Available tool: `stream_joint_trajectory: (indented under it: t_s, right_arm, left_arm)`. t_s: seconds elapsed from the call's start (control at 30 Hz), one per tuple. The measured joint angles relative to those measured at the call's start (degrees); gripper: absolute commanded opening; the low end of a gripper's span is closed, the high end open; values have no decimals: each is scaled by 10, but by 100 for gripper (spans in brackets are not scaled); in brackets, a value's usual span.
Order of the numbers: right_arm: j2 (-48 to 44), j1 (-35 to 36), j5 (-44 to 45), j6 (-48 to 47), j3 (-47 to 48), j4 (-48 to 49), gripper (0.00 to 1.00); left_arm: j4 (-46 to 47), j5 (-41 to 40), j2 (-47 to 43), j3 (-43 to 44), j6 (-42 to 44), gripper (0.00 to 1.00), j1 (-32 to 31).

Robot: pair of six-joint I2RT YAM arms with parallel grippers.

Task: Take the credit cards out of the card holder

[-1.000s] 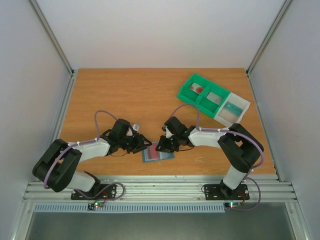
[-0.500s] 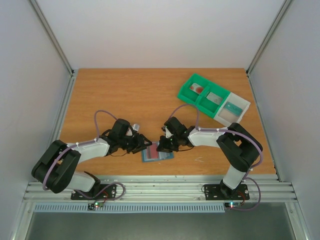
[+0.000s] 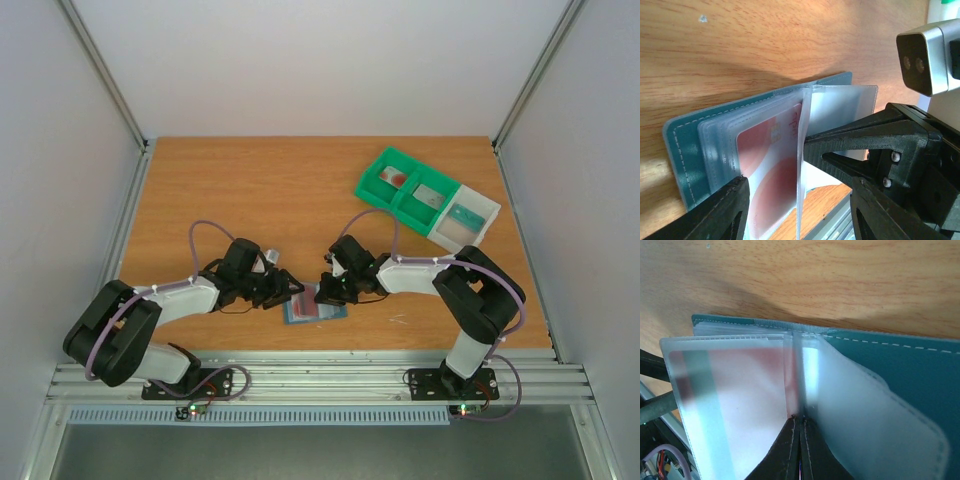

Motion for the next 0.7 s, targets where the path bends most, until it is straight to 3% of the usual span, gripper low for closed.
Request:
stream_joint_trajectory:
  t_s: [0.7]
  right_arm:
    - [0, 0, 1, 0, -4, 8, 2]
  left_arm:
    - [4, 12, -19, 0, -9, 57, 0]
